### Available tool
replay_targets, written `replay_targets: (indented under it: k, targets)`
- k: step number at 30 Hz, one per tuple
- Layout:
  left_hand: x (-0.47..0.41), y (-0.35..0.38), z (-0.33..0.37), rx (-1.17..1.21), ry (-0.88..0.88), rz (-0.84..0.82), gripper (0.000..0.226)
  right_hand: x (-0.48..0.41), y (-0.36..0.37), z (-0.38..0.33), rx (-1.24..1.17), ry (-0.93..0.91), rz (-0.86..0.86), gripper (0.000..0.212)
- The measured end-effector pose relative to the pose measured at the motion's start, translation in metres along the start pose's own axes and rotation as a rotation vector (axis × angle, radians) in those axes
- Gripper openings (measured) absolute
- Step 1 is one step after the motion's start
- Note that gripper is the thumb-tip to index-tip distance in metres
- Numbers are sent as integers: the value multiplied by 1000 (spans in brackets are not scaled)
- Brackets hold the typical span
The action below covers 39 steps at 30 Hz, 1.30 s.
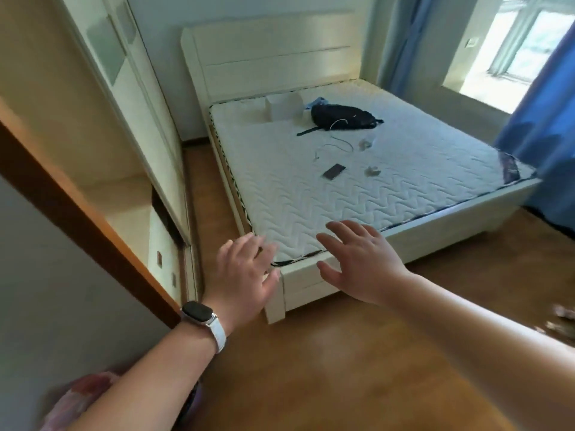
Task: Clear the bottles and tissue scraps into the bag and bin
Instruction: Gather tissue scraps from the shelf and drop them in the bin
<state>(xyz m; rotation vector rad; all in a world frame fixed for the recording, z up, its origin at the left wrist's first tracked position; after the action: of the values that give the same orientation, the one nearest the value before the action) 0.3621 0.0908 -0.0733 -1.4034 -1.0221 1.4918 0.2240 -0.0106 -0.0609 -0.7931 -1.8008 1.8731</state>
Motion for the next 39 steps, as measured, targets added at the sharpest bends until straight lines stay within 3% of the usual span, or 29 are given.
replay_targets:
  k: [10, 21, 30, 39]
  targets:
    - [-127, 30, 214, 27, 330, 39, 45, 116, -23, 222, -5, 302, 101, 56]
    - [-215, 77, 403, 134, 614, -31, 46, 248, -41, 382, 28, 698, 260, 52]
    - [-287, 134, 523, 263, 878, -80, 49, 331, -17, 489, 84, 1038, 189, 49]
    - [-405, 203, 609, 365, 1036, -125, 46, 331, -6, 608, 98, 1275, 96, 52]
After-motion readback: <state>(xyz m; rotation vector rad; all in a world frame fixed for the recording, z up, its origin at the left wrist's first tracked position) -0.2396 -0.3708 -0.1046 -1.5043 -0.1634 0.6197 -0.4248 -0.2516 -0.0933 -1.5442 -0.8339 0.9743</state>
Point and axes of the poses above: each hand's wrist, its own x-axis away from the middle knuckle, its own y-axis out of the palm, z = x × y, the point moved 9 cm from there along -x, towards the middle knuckle, and after that the axes turned 9 degrees about y, right-handed, at the moved point
